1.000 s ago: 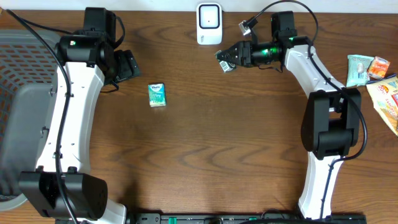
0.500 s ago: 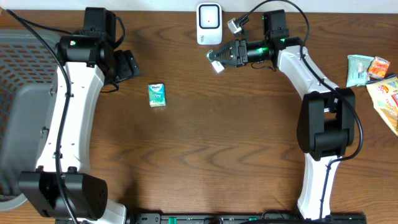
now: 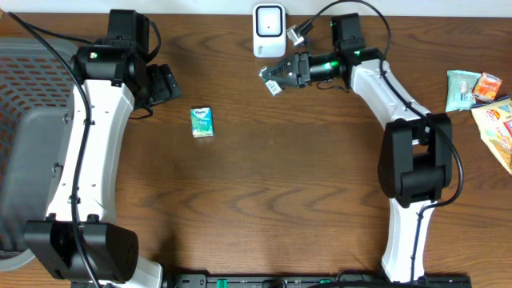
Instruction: Scan the item barcode
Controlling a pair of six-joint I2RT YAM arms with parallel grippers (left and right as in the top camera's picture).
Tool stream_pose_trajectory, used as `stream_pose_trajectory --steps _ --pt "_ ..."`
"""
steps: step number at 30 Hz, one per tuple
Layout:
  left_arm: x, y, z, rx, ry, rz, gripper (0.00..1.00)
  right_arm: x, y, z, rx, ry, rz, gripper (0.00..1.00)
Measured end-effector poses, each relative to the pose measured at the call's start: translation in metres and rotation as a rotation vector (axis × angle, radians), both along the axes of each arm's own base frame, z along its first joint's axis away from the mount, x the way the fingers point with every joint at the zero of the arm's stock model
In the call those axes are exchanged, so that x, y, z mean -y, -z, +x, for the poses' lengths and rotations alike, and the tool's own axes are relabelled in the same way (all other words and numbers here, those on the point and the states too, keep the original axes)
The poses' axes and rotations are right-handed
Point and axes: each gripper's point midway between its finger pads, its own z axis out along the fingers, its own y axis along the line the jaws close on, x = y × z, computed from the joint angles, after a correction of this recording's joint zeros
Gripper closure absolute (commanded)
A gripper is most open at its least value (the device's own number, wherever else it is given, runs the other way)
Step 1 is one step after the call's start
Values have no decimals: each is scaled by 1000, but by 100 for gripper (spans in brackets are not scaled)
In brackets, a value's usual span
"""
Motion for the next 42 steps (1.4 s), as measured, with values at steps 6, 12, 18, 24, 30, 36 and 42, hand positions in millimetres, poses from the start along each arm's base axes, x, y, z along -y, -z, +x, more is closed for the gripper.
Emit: stream_pose_trajectory --steps 6,12,18,24,30,36,42 --pt "0 0 0 0 0 0 2 -10 6 -2 7 2 -34 56" --pt "0 0 0 0 0 0 2 -11 26 5 3 65 -150 57" --pt "0 0 0 0 0 0 2 5 79 13 -21 212 -476 58" --pt "0 0 0 0 0 0 2 39 126 11 36 327 -904 55" --pt "0 0 0 0 0 0 2 65 139 8 145 391 -1219 42" --pt "0 0 0 0 0 0 2 75 138 9 201 420 -1326 32" --pt "0 0 0 0 0 0 2 78 138 9 187 445 -1342 23"
